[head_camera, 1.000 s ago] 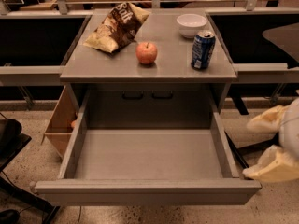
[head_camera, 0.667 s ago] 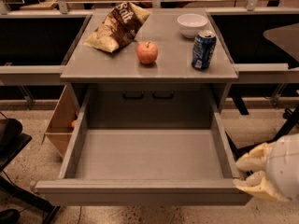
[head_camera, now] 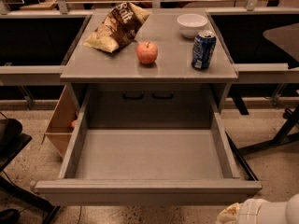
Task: Close top drawer
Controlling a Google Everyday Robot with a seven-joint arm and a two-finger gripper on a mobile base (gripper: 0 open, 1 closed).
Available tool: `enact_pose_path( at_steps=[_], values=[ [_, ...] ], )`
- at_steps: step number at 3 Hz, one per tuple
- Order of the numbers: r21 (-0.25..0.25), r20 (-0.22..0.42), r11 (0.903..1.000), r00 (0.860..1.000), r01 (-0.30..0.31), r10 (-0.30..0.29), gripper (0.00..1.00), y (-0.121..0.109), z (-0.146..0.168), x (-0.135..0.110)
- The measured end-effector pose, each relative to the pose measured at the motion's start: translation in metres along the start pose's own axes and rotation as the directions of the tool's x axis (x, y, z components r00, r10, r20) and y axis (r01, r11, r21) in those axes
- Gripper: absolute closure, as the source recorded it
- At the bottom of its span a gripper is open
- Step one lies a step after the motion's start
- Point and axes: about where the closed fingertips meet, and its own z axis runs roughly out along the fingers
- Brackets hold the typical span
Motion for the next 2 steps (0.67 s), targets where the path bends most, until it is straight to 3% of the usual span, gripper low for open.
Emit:
enact_pose_path(
  at_steps=[1,2],
  values=[
    [0.053,0.056,0.9985,0.998,0.015,-0.018,1.0,-0.013,0.052,-0.007],
    [0.105,0.095,0.9938,0.994,0.036,-0.046,1.0,-0.032,0.068,-0.022]
  ],
)
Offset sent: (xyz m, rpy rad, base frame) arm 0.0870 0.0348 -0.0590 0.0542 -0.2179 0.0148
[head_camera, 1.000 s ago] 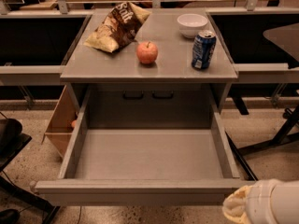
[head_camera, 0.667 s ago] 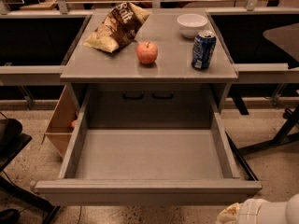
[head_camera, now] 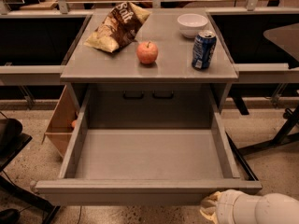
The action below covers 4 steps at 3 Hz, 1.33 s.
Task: Close top drawer
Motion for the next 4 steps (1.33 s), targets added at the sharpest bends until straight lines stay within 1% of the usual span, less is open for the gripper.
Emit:
enact_pose_path(
  at_steps=[1,2,3,4],
  values=[
    [0.034,0.031,0.9988,0.999,0.037,-0.038,1.0,-0.015,0.009,-0.019],
    [0.061,0.059,0.9931,0.993,0.1,-0.103,1.0,-0.042,0.012,-0.054],
    [0.063,0.063,0.993,0.993,0.1,-0.104,1.0,-0.044,0.013,-0.054],
    [0.074,0.082,0.9921,0.991,0.101,-0.107,1.0,-0.051,0.022,-0.059]
  ],
)
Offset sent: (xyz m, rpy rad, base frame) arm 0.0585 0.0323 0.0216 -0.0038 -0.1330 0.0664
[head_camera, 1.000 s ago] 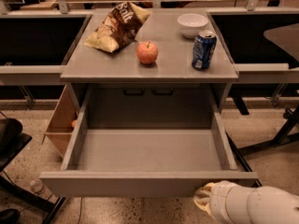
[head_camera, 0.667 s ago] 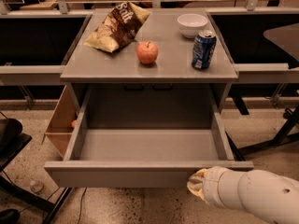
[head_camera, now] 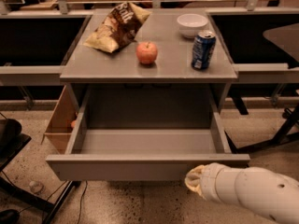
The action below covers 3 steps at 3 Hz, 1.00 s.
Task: Close top drawer
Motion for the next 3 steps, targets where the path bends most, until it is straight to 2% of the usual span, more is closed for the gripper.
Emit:
enact_pose_path(
  at_steps=[1,2,3],
  values=[
    [0.011,0.039,0.9996,0.999,0.026,-0.026,1.0,-0.021,0.021,-0.01],
    [0.011,0.039,0.9996,0.999,0.026,-0.026,1.0,-0.02,0.021,-0.01],
    [0.026,0.077,0.999,0.996,0.035,-0.037,1.0,-0.049,0.045,-0.017]
  ],
)
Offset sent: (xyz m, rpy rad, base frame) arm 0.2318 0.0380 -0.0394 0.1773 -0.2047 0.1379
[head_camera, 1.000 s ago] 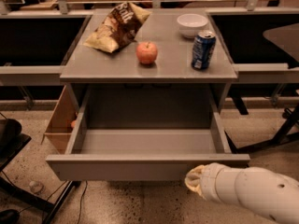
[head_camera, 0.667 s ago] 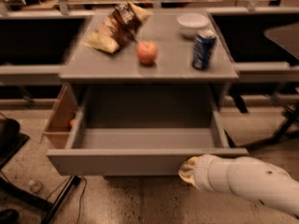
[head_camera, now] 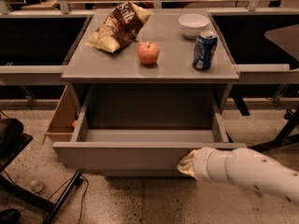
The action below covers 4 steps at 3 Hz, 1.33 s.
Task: Close top drawer
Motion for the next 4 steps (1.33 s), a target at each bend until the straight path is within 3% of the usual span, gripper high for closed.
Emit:
enact_pose_path(
  at_steps=[1,2,3,4],
  values=[
    [0.001,0.003,1.0,1.0,0.001,-0.001,1.0,0.0,0.001,0.0],
    [0.017,0.041,0.9998,0.999,0.012,-0.013,1.0,-0.031,0.025,-0.006],
    [0.019,0.048,0.9997,0.999,0.014,-0.015,1.0,-0.035,0.029,-0.007],
    [0.038,0.087,0.999,0.996,0.023,-0.026,1.0,-0.065,0.052,-0.012]
  ],
)
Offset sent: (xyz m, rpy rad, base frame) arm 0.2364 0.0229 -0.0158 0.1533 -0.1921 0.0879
